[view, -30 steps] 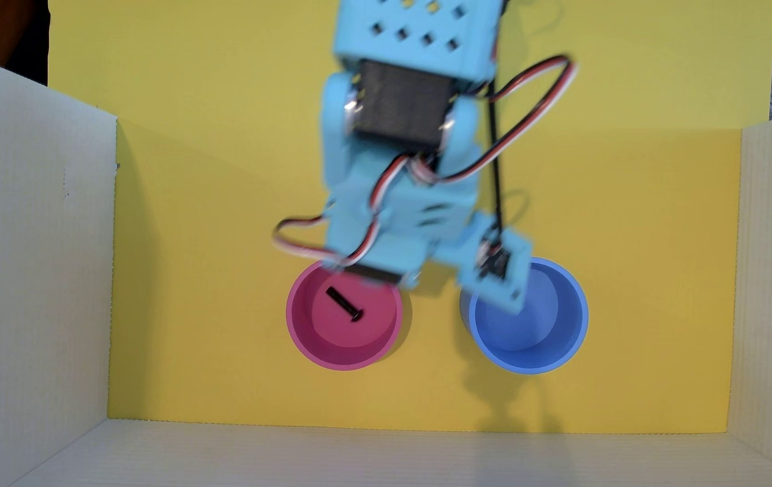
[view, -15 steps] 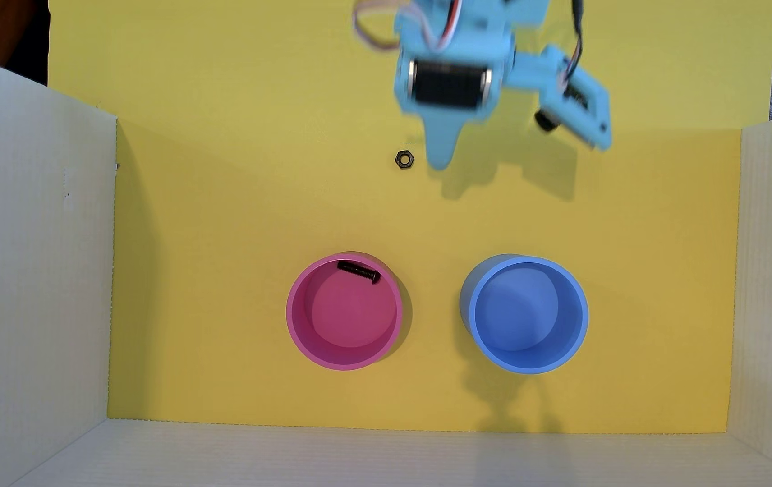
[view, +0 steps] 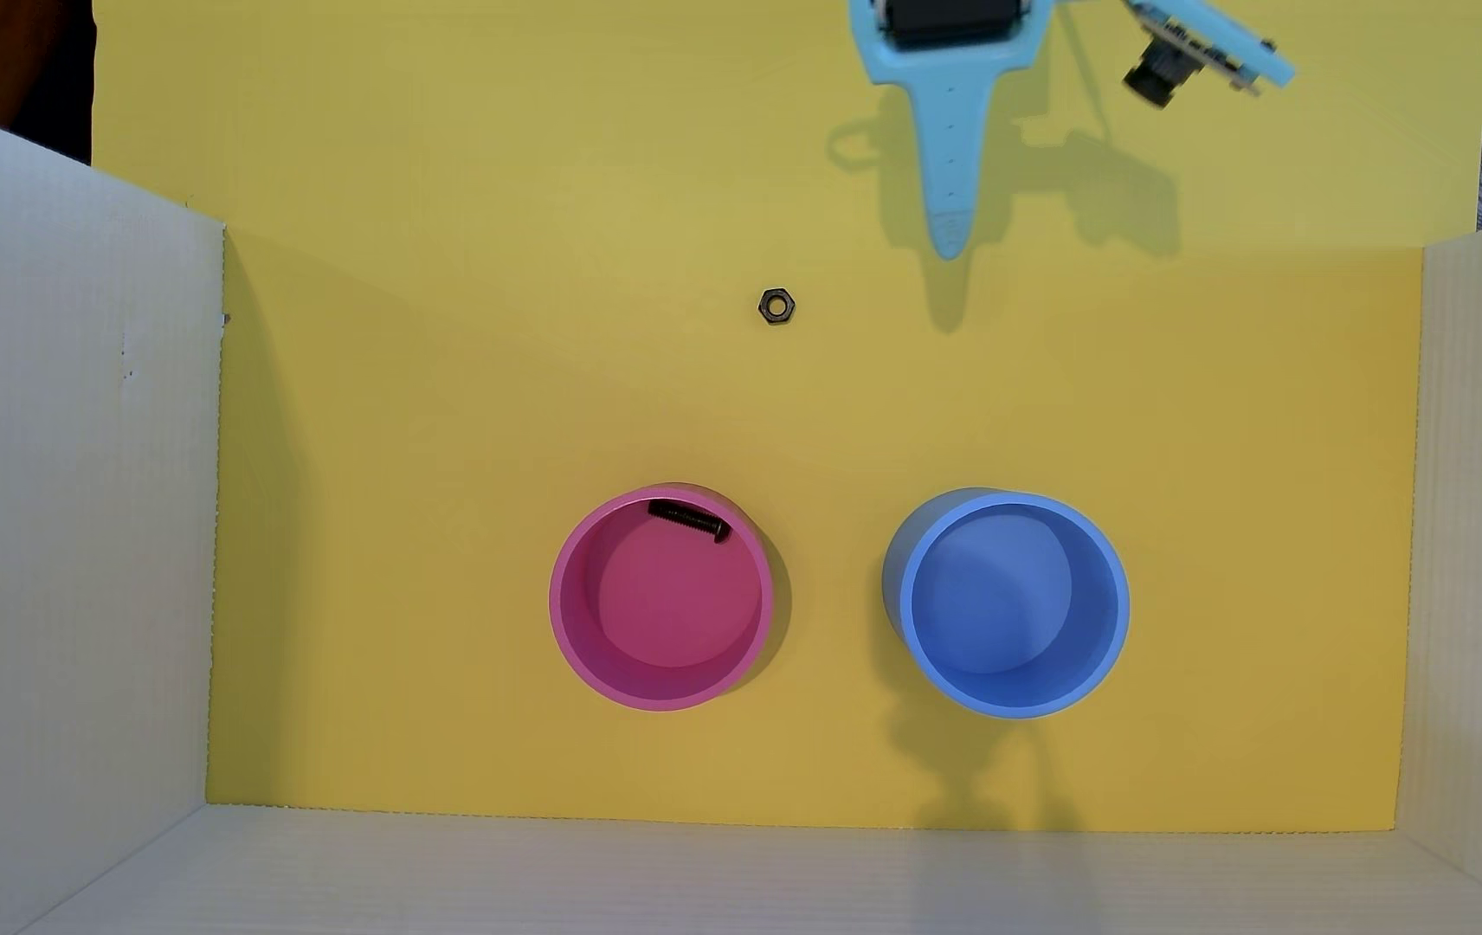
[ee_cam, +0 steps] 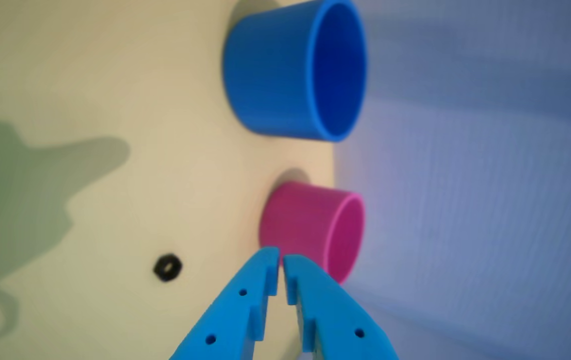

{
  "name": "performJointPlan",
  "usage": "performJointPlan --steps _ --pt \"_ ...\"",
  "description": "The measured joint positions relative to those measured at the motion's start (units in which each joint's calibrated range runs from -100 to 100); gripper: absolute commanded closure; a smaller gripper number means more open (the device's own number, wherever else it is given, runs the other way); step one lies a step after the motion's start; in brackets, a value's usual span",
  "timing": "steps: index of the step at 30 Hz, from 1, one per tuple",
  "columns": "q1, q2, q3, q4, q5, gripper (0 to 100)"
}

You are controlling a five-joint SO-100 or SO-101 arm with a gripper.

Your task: Pick up the bolt and place it in the pink box

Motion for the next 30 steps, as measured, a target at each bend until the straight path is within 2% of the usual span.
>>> performJointPlan --steps 16,30 --pt "-0.15 -0.51 8.56 16.19 -0.63 99" --pt "0.29 -0.34 8.56 17.22 -0.49 98"
